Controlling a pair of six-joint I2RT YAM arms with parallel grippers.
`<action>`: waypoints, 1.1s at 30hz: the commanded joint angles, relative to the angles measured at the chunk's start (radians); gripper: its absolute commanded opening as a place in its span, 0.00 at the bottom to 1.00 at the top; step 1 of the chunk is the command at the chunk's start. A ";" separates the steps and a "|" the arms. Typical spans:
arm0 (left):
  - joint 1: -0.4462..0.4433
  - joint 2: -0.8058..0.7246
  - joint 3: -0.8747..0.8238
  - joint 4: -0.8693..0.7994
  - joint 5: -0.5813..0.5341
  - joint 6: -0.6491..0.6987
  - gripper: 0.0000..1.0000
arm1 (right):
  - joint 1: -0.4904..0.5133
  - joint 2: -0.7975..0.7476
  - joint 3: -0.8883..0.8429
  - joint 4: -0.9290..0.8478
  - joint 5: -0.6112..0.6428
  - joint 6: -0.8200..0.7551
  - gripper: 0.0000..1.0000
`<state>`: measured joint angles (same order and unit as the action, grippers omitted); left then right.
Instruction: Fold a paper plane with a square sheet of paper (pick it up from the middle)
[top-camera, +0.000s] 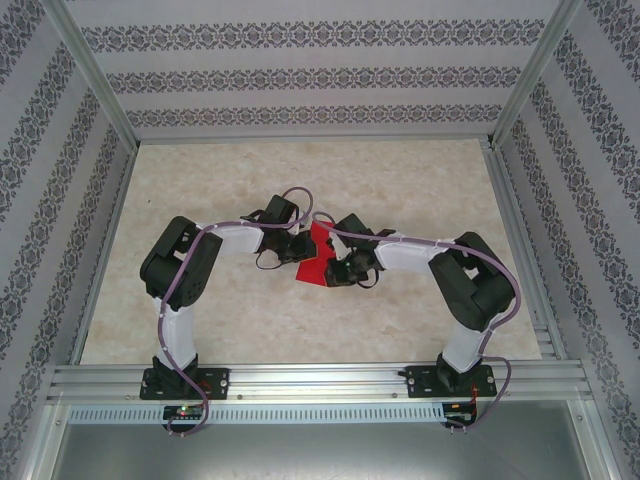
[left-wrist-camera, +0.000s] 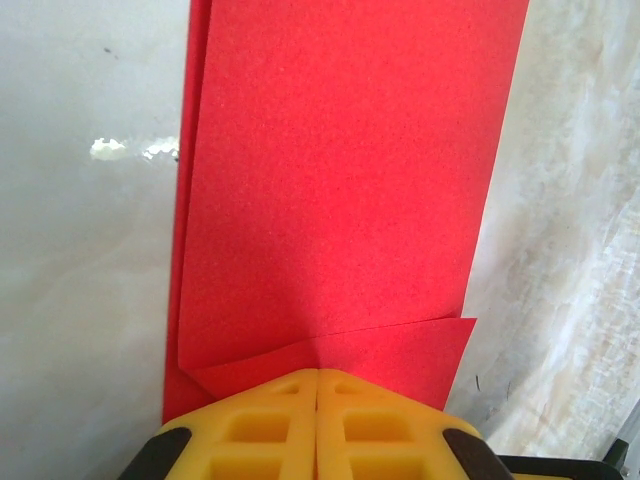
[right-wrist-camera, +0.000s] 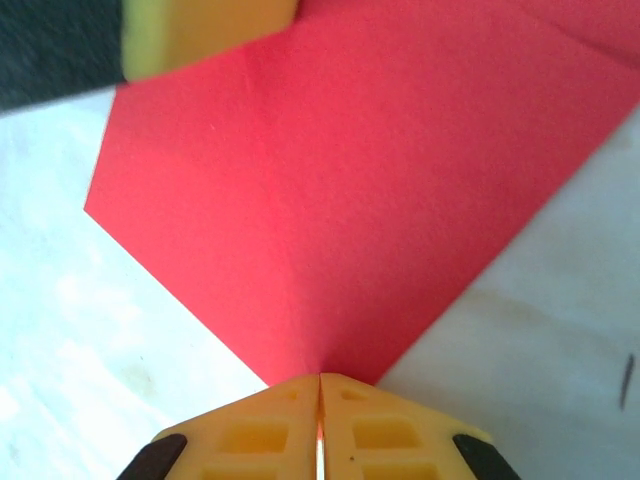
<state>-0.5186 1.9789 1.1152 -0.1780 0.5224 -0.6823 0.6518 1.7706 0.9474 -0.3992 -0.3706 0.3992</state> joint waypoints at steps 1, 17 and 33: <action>-0.004 0.084 -0.055 -0.080 -0.125 -0.002 0.08 | -0.016 -0.049 -0.004 -0.062 0.033 0.035 0.10; -0.004 0.097 -0.054 -0.068 -0.113 -0.007 0.08 | 0.014 0.085 0.127 0.045 0.033 0.112 0.10; -0.005 0.086 -0.065 -0.055 -0.143 -0.036 0.06 | 0.028 0.011 -0.086 -0.003 0.008 0.087 0.05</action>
<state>-0.5186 1.9778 1.1046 -0.1566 0.5240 -0.7097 0.6594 1.7985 0.9417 -0.2642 -0.3447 0.4995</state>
